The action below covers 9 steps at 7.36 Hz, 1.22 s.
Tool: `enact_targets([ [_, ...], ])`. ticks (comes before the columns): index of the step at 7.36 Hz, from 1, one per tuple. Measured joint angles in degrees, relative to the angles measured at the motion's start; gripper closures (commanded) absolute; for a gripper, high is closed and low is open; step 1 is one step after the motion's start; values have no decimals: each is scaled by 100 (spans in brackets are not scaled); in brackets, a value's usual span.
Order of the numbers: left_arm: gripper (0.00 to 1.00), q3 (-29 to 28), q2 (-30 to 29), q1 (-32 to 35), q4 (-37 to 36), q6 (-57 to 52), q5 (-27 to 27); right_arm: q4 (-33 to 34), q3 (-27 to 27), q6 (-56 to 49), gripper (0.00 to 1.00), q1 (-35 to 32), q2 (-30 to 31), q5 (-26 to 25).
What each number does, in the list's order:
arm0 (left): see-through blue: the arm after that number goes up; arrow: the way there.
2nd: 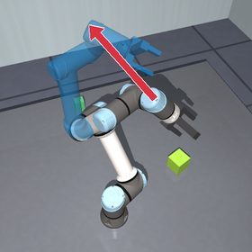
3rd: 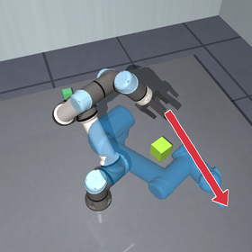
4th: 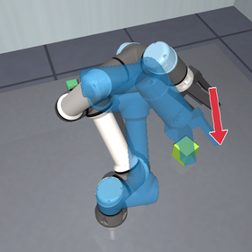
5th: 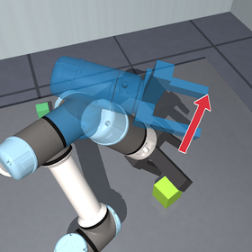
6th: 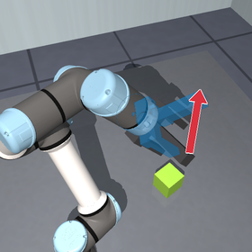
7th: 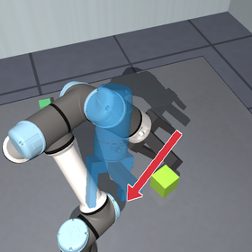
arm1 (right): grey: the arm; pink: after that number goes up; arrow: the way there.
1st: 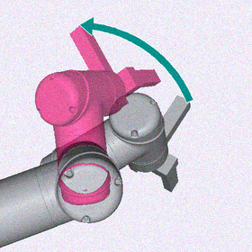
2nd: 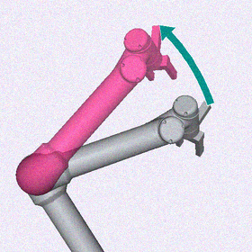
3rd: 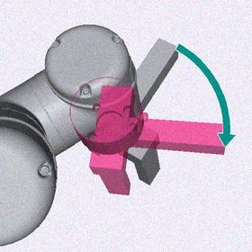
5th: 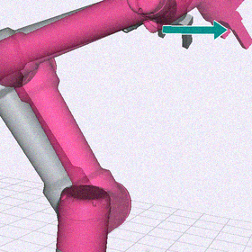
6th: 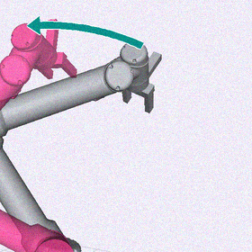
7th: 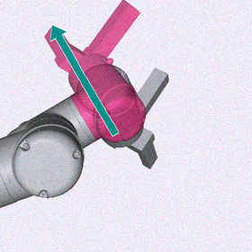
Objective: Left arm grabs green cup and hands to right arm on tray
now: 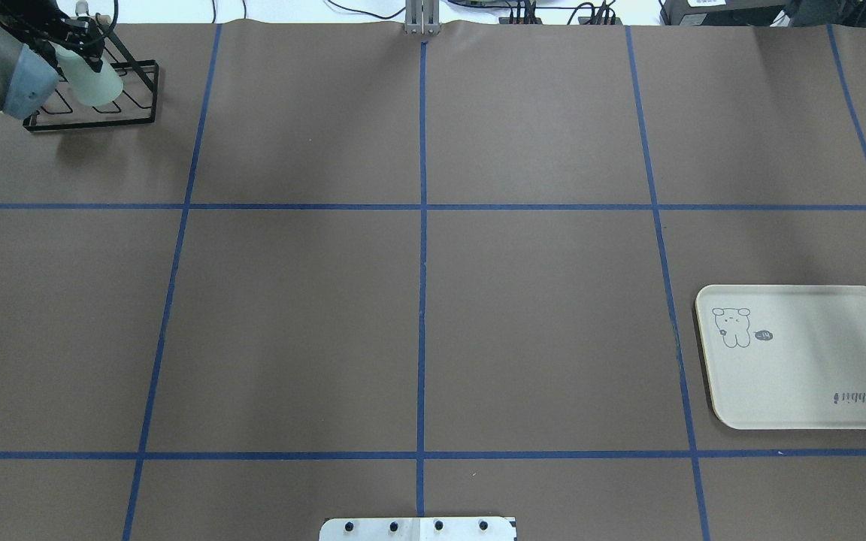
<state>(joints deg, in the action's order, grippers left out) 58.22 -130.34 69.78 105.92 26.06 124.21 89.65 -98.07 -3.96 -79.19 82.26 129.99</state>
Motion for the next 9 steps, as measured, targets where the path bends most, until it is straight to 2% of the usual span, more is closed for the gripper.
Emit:
enact_targets([
  [4, 77, 227, 20, 115, -64, -18, 78, 0, -8, 0, 0, 0, 0, 0],
  [9, 79, 838, 353, 551, -90, -22, 850, 0, -19, 0, 0, 0, 0, -8],
])
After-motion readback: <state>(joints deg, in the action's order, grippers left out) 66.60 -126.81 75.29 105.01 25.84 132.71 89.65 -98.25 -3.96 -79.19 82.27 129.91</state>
